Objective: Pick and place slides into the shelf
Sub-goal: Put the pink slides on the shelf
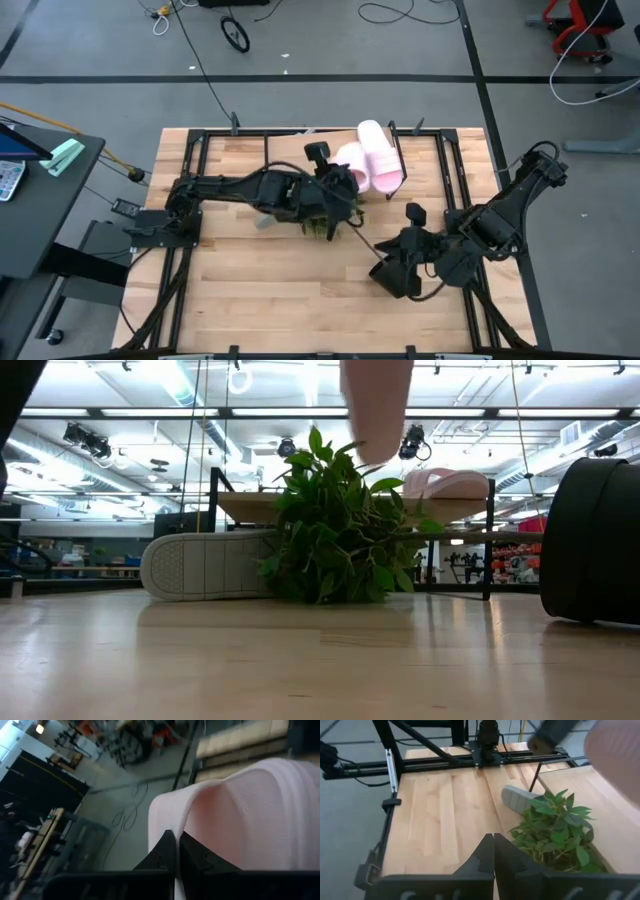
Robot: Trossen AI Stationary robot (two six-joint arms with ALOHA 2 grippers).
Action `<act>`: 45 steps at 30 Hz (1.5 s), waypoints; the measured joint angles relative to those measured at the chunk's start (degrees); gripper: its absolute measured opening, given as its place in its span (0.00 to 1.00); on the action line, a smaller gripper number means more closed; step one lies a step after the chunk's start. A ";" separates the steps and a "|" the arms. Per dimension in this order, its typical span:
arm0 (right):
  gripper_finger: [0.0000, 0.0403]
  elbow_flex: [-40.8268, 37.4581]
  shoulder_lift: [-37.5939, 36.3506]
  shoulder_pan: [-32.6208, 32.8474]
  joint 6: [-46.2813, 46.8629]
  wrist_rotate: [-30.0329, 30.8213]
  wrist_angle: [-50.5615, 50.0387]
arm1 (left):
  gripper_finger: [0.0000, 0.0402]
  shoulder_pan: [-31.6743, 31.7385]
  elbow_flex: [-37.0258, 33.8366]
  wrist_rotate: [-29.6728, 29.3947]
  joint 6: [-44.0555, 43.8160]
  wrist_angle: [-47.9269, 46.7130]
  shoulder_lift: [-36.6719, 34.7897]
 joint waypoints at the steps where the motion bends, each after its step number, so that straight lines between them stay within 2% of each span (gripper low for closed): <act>1: 0.00 0.00 -0.02 -0.63 -0.69 -0.65 -0.15 | 0.02 0.54 0.03 0.03 0.17 0.01 0.76; 7: 0.00 -0.04 -0.02 -3.49 -4.17 -3.64 -2.17 | 0.02 1.78 0.04 -1.11 4.03 -1.28 4.11; 19: 0.00 -0.04 -0.02 -6.67 3.22 3.58 -17.09 | 0.02 3.11 0.02 -2.96 3.99 -1.14 6.90; 28: 0.00 -0.04 -0.40 -8.80 4.58 5.83 -17.24 | 0.02 7.26 0.02 -0.87 5.70 -1.40 6.88; 34: 0.00 -0.04 -2.26 -9.14 7.02 6.75 -17.24 | 0.02 8.10 0.02 3.23 7.05 -0.94 6.87; 45: 0.00 -0.04 -8.07 -9.12 10.36 9.74 -17.26 | 0.02 8.43 0.09 5.40 9.58 1.09 8.95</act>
